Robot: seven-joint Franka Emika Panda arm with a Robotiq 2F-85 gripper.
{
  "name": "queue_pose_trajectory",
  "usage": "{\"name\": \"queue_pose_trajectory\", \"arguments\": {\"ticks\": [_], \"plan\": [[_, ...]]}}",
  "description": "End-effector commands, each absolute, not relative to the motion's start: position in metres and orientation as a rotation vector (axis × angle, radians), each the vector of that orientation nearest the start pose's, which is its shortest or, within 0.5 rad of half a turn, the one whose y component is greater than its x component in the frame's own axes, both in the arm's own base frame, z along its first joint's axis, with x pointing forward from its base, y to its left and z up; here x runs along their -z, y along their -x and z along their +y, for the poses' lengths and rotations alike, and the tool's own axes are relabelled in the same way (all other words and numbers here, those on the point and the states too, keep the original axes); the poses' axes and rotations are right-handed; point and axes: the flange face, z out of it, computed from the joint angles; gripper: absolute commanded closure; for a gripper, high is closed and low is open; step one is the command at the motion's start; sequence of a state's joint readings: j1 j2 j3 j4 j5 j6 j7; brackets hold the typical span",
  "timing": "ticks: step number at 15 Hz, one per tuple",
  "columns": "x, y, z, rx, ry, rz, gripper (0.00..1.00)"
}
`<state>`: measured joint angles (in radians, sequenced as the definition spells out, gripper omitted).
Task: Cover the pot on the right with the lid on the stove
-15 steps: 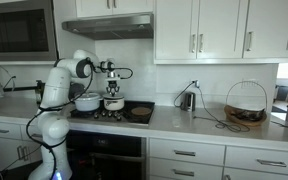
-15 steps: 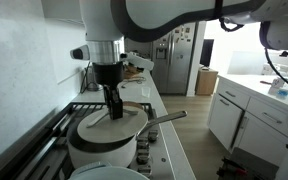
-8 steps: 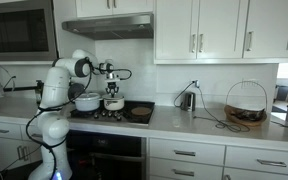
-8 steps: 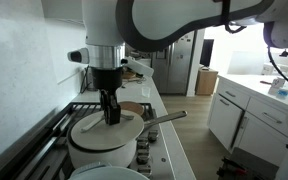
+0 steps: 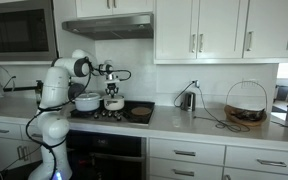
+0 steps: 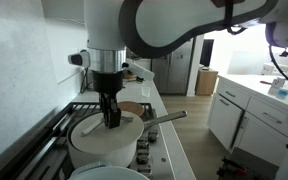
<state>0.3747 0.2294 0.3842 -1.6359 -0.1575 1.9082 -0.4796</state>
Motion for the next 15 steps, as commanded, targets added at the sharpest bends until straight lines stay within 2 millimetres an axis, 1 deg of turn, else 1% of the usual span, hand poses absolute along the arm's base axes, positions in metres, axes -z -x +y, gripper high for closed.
{"name": "queue_pose_trajectory", "arguments": {"ticks": [1,4,9,15], "plan": [[-0.509,-0.472,0.409,0.224,2.530,-1.935,0.98],[-0.507,-0.473,0.411,0.280,2.528,-1.935,0.98],[-0.506,-0.472,0.408,0.321,2.534,-1.934,0.98],[-0.505,-0.472,0.400,0.334,2.625,-1.990,0.98]]}}
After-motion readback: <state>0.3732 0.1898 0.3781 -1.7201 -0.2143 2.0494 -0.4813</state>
